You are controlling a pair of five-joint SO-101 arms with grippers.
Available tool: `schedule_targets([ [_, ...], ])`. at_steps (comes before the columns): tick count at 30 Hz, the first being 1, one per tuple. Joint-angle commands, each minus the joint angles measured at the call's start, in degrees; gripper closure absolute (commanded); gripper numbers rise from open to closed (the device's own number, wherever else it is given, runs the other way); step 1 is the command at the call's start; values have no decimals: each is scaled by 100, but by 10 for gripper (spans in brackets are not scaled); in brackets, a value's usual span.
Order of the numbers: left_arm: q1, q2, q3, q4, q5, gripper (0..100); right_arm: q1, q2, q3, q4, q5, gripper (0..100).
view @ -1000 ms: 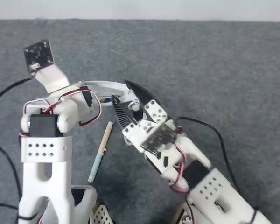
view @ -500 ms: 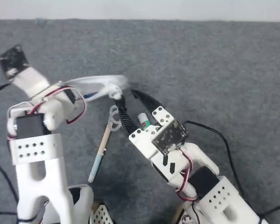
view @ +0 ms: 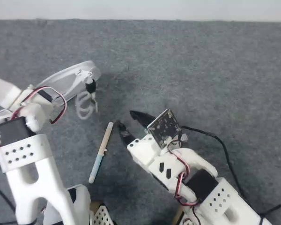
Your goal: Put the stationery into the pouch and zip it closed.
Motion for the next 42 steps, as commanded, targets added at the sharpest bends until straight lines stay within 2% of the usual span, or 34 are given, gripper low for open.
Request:
schedule_targets([
  [1, -35, 0, -418, -229, 97, 989, -242, -154, -422, 40, -264, 864],
  [10, -624, 26, -426, -404, 97, 989, -268, 277, -615, -22, -1020, 861],
  [15, -659, 9, -426, -387, 97, 989, -268, 1719, -1222, -13, -1767, 861],
  [28, -659, 35, -418, -387, 97, 989, -277, 4875, -2760, -4, -2998, 861],
  [38, -659, 35, -418, -396, 97, 989, -365, 6440, -3719, 66, -3332, 861],
  [42, -659, 35, -418, -396, 97, 989, -514, 6905, -4246, 699, -3349, 861],
])
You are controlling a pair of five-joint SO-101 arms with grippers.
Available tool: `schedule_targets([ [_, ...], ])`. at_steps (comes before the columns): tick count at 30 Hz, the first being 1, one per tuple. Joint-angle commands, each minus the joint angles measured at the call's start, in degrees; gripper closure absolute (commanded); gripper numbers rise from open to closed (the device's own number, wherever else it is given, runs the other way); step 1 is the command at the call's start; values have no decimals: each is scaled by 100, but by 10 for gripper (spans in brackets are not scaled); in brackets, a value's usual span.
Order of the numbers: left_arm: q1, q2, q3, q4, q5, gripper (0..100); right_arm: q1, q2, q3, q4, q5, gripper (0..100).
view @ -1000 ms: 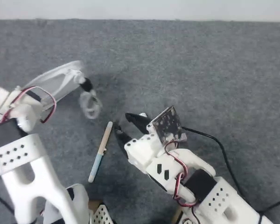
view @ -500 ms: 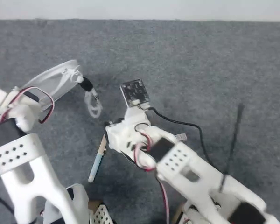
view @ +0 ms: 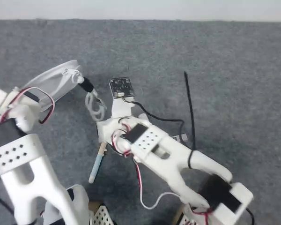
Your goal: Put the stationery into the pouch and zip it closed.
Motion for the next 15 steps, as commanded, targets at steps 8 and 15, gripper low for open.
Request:
schedule_targets([
  [8, -26, -26, -356, -220, 97, 989, -286, 1007, -1653, 1305, -369, 861],
  [15, -26, -26, -347, -220, 97, 989, -57, 1675, -2110, 1305, -360, 864],
])
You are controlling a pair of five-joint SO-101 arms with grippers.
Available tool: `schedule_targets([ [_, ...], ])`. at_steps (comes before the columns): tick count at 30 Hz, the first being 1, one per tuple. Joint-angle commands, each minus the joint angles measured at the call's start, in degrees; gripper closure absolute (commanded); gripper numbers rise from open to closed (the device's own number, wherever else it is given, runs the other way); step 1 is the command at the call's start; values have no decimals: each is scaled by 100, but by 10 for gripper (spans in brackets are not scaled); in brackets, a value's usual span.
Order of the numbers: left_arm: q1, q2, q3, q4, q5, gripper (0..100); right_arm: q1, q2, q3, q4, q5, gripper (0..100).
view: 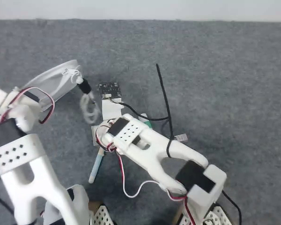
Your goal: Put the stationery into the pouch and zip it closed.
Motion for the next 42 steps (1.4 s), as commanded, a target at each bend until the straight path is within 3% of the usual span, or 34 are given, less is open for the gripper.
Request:
schedule_targets([
  [1, -26, -26, -347, -220, 97, 989, 242, 171, -651, 66, -62, 864],
  [7, -26, -26, -347, -220, 97, 989, 418, 831, -1134, 163, 211, 864],
  [15, -26, -26, -347, -202, 97, 989, 426, 1552, -2119, 1262, 264, 868],
  [20, -26, -26, -347, -193, 97, 989, 426, 1947, -2541, 1543, 624, 995],
  [22, -26, -26, -347, -193, 97, 989, 426, 2009, -2611, 1648, 686, 986],
  [34, -35, -26, -338, -193, 97, 989, 426, 1974, -2646, 2035, 703, 992],
  [42, 53, -26, -338, -185, 97, 989, 426, 1068, -2620, 2791, 703, 992],
])
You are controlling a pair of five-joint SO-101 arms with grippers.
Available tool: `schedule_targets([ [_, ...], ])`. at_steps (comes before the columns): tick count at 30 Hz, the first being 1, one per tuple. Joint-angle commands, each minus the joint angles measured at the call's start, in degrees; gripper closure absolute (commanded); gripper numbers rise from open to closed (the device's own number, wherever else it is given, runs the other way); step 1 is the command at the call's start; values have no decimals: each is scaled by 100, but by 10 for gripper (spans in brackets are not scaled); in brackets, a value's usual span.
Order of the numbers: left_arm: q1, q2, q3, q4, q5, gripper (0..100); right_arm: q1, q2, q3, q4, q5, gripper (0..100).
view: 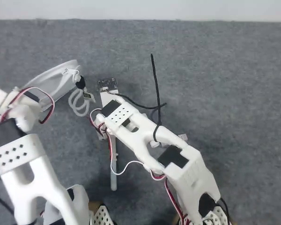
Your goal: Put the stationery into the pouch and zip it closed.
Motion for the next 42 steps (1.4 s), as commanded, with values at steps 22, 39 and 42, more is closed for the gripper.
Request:
schedule_targets([
  [22, 1134, -62, -215, -44, 70, 989, 356, -2826, -79, 2132, 97, 992],
  [39, 1600, -70, -154, 18, -211, 989, 356, -4163, -70, 3143, 97, 992],
  [42, 1600, -70, -154, 18, -211, 989, 356, -4418, -70, 3284, 97, 992],
])
